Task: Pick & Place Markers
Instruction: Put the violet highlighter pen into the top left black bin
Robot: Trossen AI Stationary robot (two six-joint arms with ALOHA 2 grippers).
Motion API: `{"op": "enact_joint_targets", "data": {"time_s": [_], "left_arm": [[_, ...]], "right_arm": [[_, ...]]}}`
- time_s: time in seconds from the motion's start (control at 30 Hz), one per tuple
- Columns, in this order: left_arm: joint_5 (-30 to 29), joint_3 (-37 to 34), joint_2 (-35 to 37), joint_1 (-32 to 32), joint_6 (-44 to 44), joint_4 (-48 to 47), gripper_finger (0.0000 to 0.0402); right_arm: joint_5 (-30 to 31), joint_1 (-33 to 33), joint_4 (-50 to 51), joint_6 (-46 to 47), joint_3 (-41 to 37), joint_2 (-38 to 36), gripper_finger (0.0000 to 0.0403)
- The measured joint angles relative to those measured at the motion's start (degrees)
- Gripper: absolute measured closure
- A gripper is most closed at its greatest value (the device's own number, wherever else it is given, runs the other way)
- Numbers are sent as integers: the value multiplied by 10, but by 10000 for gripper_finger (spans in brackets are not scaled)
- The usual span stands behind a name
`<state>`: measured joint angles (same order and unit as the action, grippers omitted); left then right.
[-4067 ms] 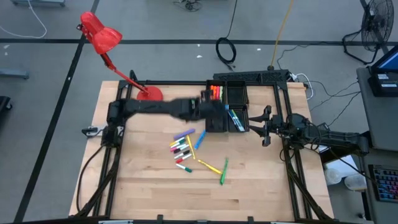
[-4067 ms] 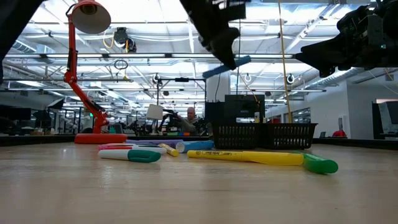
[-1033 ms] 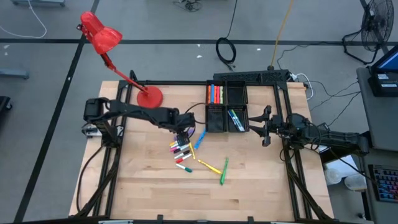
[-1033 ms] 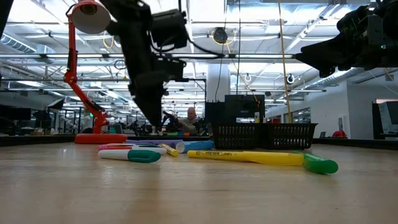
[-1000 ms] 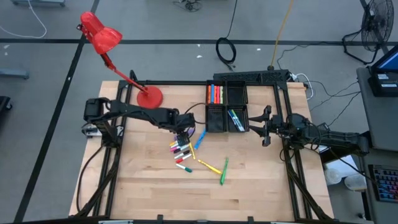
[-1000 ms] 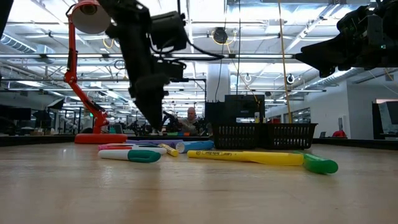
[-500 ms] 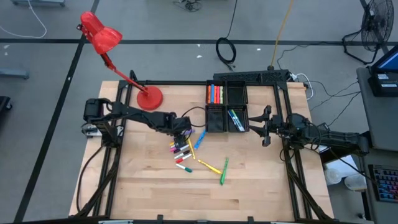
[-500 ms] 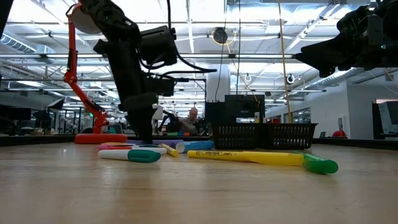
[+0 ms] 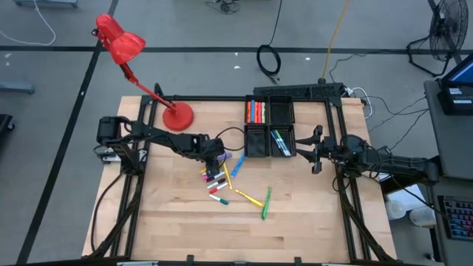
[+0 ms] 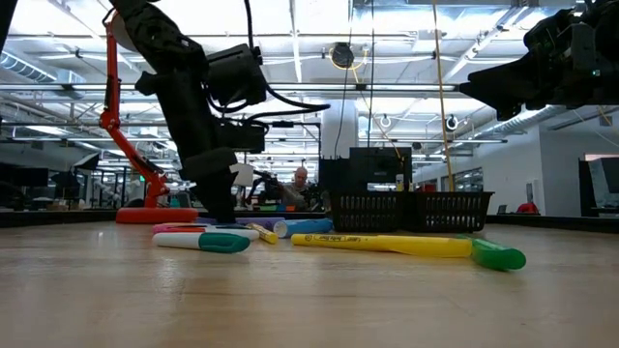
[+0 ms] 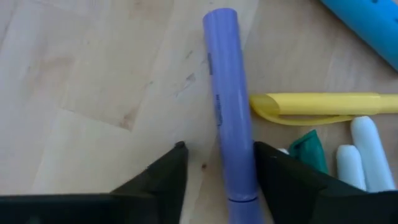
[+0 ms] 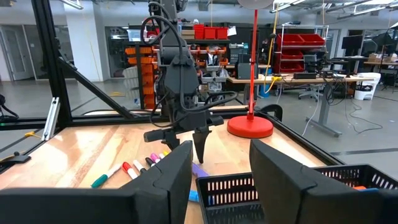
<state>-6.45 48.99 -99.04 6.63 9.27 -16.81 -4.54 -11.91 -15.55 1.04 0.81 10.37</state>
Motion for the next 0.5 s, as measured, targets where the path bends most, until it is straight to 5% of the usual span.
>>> {"op": "enact_joint_targets", "data": {"time_s": [0.2,0.5], "left_arm": [[4,0,-1,0,-4,10,333],[-28,-4,34,3,19,-7,339]], "right_arm": [[0,0,0,0,0,0,257],[0,0,0,0,0,0,257]]}}
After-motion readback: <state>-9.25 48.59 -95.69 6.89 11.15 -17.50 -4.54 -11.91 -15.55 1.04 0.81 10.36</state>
